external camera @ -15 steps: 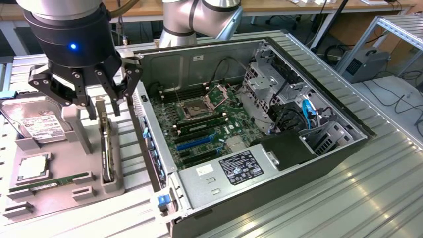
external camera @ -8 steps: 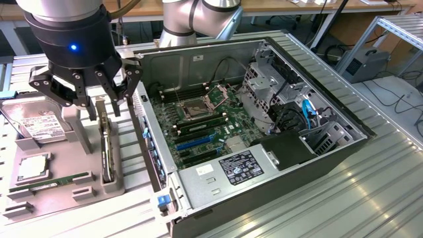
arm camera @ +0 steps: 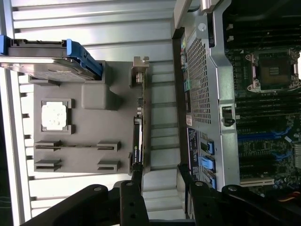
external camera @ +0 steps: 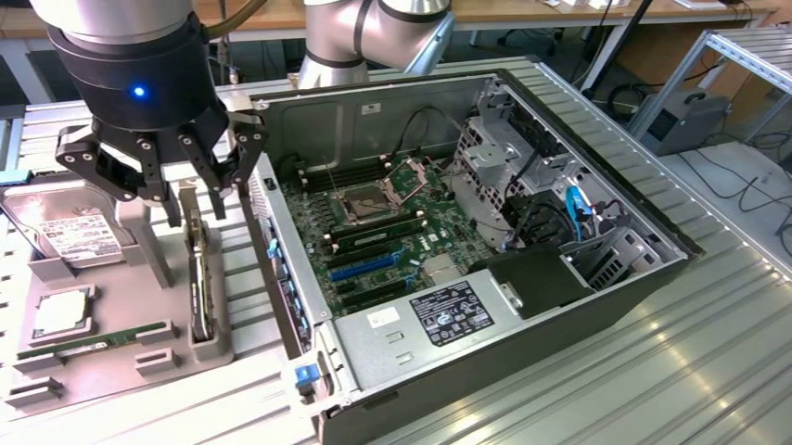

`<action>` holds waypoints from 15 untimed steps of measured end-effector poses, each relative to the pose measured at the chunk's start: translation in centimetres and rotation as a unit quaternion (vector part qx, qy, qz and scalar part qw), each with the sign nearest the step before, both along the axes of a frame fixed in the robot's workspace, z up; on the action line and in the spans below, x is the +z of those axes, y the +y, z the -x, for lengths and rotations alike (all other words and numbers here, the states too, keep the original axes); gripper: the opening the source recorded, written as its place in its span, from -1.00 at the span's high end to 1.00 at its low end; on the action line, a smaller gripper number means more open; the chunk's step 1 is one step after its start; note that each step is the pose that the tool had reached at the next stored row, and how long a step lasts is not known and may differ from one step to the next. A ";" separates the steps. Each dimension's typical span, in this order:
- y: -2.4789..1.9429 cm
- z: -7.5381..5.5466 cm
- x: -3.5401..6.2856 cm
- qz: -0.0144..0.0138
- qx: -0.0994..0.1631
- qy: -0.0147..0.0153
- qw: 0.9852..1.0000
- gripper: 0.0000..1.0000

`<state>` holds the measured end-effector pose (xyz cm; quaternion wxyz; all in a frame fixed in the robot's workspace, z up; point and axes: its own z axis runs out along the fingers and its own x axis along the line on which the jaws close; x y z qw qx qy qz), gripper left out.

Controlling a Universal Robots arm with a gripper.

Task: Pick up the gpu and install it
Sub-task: 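Pick up the gpu and move the gpu toward the slot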

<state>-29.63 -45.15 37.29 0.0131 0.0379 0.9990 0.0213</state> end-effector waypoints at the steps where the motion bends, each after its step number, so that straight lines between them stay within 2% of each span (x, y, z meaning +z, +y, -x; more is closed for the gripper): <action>1: 0.00 0.0 -0.02 0.000 0.000 0.000 1.000 0.15; 15: 0.00 0.0 -0.38 0.000 0.000 0.000 1.000 0.15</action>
